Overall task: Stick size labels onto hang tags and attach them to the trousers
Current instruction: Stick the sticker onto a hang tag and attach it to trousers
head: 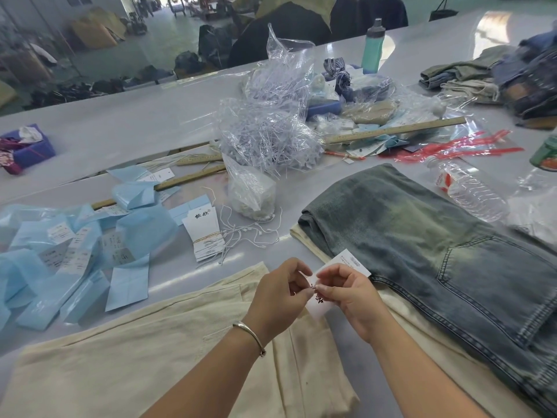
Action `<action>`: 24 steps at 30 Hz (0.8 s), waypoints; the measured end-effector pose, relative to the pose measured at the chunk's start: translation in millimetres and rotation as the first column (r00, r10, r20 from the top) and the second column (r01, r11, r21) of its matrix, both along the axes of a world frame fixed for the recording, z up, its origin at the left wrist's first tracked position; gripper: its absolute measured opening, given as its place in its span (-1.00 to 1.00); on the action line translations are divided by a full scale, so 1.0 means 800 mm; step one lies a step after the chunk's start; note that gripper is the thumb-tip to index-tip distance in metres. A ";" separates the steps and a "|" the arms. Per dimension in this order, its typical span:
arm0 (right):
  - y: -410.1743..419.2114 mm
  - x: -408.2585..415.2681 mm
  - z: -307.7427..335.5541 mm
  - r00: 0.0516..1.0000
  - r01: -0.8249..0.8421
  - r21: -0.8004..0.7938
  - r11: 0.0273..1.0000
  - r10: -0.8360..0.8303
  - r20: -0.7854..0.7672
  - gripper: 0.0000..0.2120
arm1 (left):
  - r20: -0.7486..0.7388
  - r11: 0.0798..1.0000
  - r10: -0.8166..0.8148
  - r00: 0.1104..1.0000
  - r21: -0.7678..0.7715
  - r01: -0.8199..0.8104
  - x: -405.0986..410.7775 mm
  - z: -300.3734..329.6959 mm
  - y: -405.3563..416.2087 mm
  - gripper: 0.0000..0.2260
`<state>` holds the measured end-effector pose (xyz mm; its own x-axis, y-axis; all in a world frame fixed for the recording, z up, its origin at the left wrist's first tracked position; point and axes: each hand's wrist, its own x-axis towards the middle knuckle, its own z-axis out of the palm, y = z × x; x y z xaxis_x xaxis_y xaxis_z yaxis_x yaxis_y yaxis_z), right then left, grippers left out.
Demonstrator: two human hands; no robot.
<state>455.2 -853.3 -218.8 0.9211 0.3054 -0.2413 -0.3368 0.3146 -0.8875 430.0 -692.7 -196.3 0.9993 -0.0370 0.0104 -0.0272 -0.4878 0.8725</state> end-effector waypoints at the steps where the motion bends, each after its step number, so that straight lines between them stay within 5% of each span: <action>1: 0.000 0.000 0.000 1.000 -0.002 -0.010 1.000 0.002 0.005 -0.80 | -0.003 1.000 -0.003 1.000 -0.017 0.003 0.000 0.000 0.000 -0.80; 15: -0.006 -0.005 0.004 0.998 -0.019 -0.091 0.996 0.025 0.065 -0.80 | -0.074 0.996 -0.013 0.997 -0.085 0.007 -0.003 0.001 -0.002 -0.80; 24: -0.009 -0.005 0.013 0.982 -0.073 -0.271 0.960 0.116 0.146 -0.83 | -0.098 0.999 -0.036 0.995 0.011 0.037 -0.002 -0.002 -0.001 -0.79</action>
<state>451.6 -860.3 -208.3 0.9241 0.3383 -0.1776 -0.2011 0.0356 -0.9789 428.6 -693.4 -197.9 0.9935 -0.0727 -0.0879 0.0400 -0.4995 0.8654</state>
